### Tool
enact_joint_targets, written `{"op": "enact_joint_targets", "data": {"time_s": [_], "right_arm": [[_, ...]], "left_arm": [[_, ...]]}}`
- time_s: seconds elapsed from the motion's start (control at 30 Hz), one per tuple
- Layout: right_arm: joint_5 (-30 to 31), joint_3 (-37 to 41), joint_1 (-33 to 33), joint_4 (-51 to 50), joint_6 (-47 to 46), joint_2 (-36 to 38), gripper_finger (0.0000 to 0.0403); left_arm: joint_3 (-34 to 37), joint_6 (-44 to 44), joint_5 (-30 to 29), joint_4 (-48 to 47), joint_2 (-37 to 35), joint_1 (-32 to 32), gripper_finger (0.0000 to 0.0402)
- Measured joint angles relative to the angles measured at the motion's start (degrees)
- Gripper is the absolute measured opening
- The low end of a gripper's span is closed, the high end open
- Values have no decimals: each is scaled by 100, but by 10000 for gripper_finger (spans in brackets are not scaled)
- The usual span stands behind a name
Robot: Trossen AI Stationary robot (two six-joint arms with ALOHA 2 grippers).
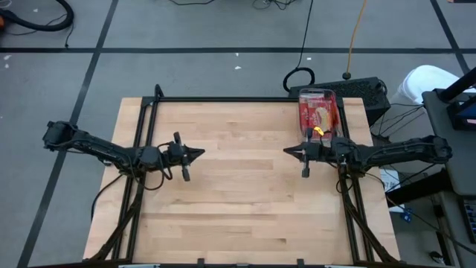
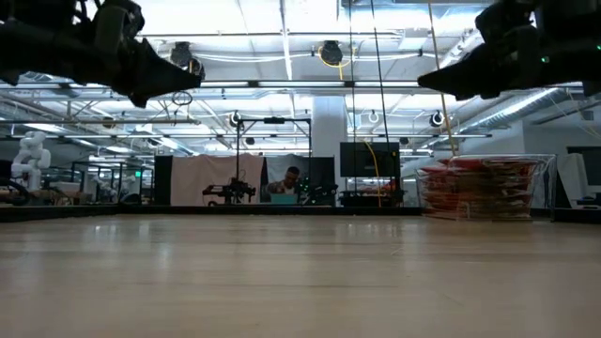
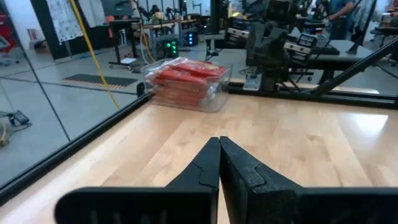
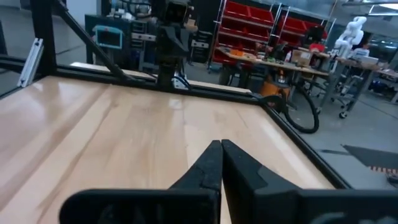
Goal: Sort popcorn bags into baskets
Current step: Return to Home Position
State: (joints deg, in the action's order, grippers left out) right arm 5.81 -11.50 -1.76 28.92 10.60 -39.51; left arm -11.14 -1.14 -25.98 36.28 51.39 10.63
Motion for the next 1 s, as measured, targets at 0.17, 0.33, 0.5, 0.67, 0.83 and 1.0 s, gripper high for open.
{"op": "enact_joint_targets", "data": {"time_s": [0.17, 0.33, 0.5, 0.67, 0.83, 1.0], "right_arm": [[-202, 303, 0, -68, -154, 376, 0], [-690, 525, 0, -88, -237, 711, 0], [-741, 733, 0, -93, -249, 994, 0], [-733, 867, 0, -240, -208, 1287, 0], [-741, 875, 0, -823, -241, 1622, 0], [-741, 882, 0, -1362, -250, 2076, 0]], "left_arm": [[186, -235, 74, 1, -8, -101, 4], [385, -237, 90, 133, -8, -98, 10], [499, -250, 92, 150, -6, -98, 4], [499, -234, 118, 130, -6, -98, 11], [499, -81, 263, 119, -6, -98, 4], [499, 62, 305, 91, -6, -98, 10]]}}
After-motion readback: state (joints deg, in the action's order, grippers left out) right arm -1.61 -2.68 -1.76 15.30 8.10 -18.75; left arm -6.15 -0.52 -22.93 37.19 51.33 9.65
